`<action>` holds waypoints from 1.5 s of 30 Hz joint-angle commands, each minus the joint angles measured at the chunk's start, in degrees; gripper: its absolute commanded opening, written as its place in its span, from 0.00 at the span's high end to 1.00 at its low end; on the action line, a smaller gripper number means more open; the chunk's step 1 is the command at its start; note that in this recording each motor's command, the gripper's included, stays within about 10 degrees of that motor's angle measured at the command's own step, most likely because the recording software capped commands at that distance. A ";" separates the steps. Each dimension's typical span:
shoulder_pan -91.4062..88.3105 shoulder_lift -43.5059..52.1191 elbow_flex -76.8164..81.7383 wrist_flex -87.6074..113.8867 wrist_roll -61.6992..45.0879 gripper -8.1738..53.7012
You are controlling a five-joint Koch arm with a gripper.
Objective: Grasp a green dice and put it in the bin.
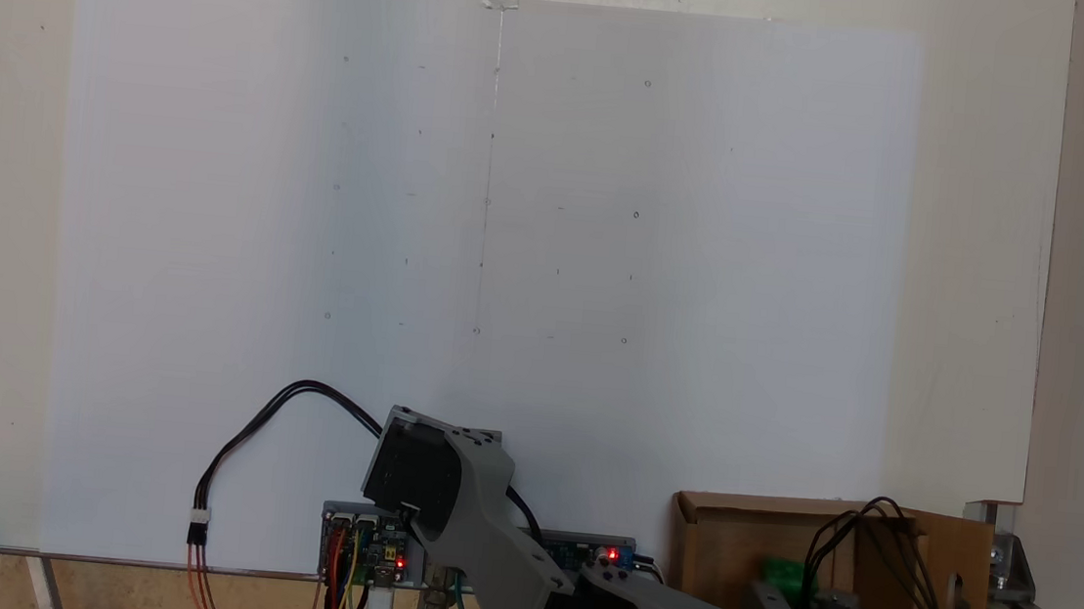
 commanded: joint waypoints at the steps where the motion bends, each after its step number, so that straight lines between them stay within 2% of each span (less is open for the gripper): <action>1: 0.53 0.53 -2.99 -1.93 -3.60 0.27; 3: 0.53 0.62 -2.99 -4.13 -3.52 0.13; 4: 0.53 0.62 -2.99 -5.98 -3.52 0.11; 8: 0.35 4.22 -3.08 -10.20 -3.16 0.15; 15: -10.28 19.86 -3.34 -12.30 5.80 0.17; 21: -30.32 27.51 -3.25 -12.30 15.21 0.16; 29: -63.44 32.26 -2.55 -12.39 15.73 0.14; 34: -83.32 38.41 7.12 -13.54 16.00 0.15; 37: -90.88 43.68 18.19 -22.57 16.00 0.15; 45: -100.99 56.69 49.04 -43.57 15.91 0.15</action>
